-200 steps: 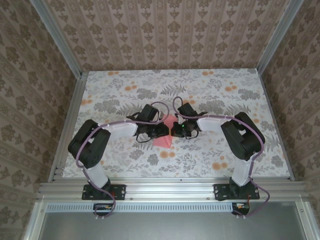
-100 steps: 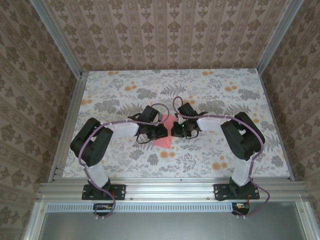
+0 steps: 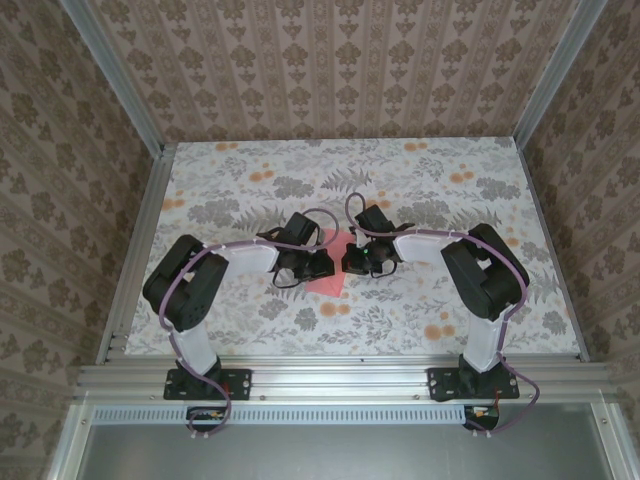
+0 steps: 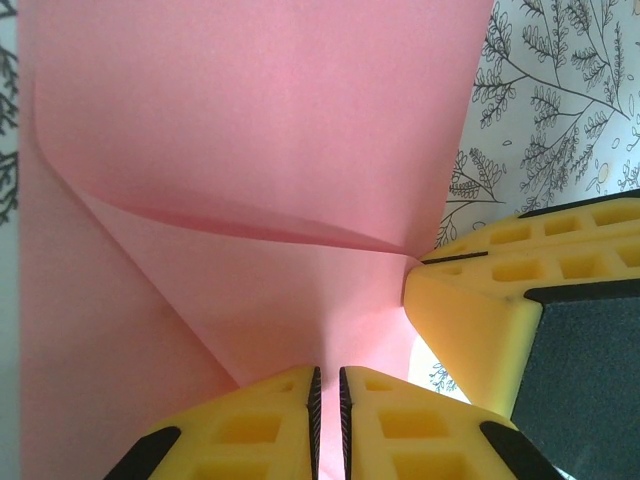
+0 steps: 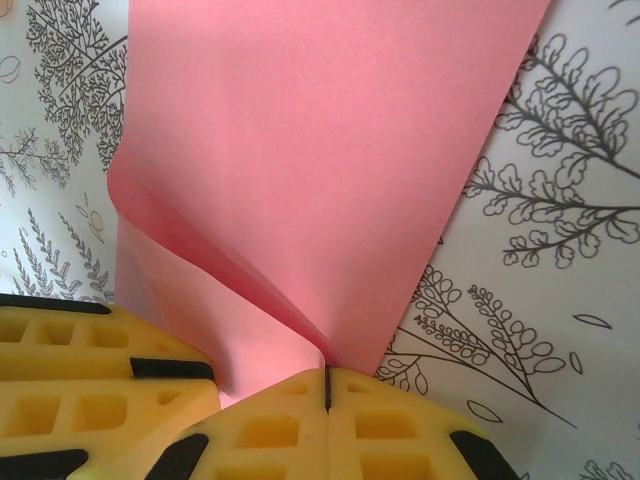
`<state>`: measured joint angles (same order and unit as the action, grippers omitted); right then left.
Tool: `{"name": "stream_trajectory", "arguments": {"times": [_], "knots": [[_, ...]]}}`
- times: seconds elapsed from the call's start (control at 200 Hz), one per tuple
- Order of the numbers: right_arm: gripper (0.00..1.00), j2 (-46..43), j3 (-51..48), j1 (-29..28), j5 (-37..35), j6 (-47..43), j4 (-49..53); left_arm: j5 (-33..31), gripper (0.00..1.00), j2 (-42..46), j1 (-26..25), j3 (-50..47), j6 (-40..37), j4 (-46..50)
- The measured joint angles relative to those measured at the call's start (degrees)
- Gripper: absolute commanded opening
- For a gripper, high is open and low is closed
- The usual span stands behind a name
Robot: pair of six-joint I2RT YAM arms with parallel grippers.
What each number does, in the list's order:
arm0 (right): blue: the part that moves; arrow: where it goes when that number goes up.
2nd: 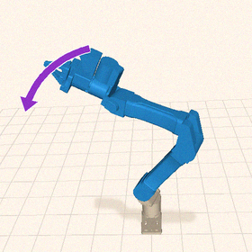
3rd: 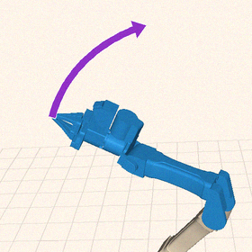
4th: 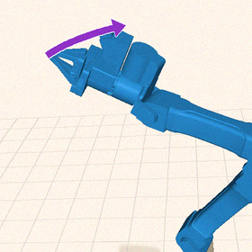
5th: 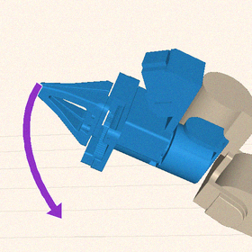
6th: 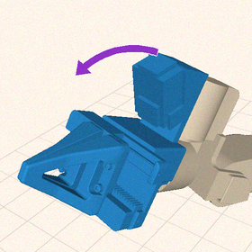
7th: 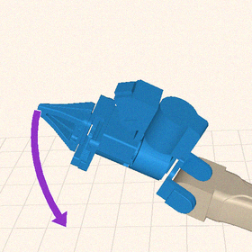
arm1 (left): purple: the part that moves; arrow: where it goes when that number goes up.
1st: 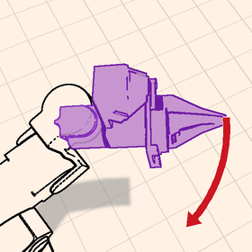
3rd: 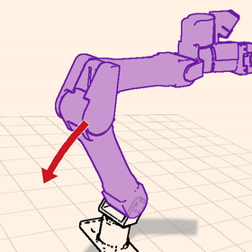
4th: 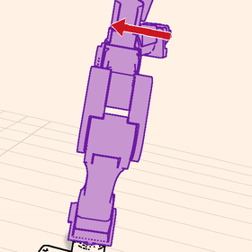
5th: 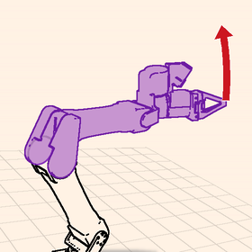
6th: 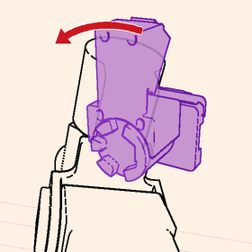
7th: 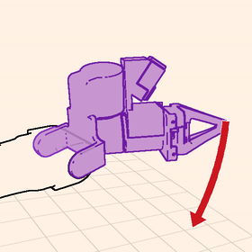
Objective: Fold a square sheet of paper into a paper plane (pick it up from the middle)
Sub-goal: Fold the triangle a second time at the center of the table.
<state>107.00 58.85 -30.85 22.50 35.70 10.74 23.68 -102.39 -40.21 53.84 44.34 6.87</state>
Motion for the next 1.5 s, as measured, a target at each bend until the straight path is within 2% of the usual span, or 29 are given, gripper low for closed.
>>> {"name": "stream_trajectory", "arguments": {"times": [0.2, 0.405, 0.505, 0.635, 0.86, 1.07, 1.285, 1.5], "knots": [[0.08, 0.07, 0.26, 0.00, 0.00, -0.02, 0.26, -0.22, 0.16, -0.44, -0.02, 0.00, 0.00, 0.02], [0.24, 0.28, 1.25, -0.07, 0.11, -0.11, 1.31, -0.87, 0.13, -0.74, -0.22, 0.00, 0.02, 0.22], [0.26, -1.03, 1.18, -0.04, -0.50, 0.11, 1.97, -1.33, 0.12, -0.74, -0.39, 0.00, 0.04, 0.28], [0.24, -6.38, -0.83, -0.07, -1.90, 0.96, 2.29, -2.12, 0.11, -0.74, -0.66, 0.00, 0.50, 0.39], [0.14, -13.92, -7.61, -1.81, -3.06, 5.33, 1.49, -2.64, 0.09, -0.72, -0.70, 0.00, 1.57, 0.44], [0.06, -12.59, -9.42, -5.73, -1.42, 10.08, -2.29, -3.15, 0.08, -0.63, -0.76, 0.04, 2.32, 0.61], [0.06, -9.18, -9.79, -6.54, 1.53, 13.18, -8.20, -3.48, 0.06, -0.61, -0.98, 0.04, 2.60, 0.61], [0.06, -6.23, -9.79, -6.54, 1.97, 14.01, -9.33, -3.82, 0.06, -0.46, -1.03, 0.04, 2.91, 0.66]]}}
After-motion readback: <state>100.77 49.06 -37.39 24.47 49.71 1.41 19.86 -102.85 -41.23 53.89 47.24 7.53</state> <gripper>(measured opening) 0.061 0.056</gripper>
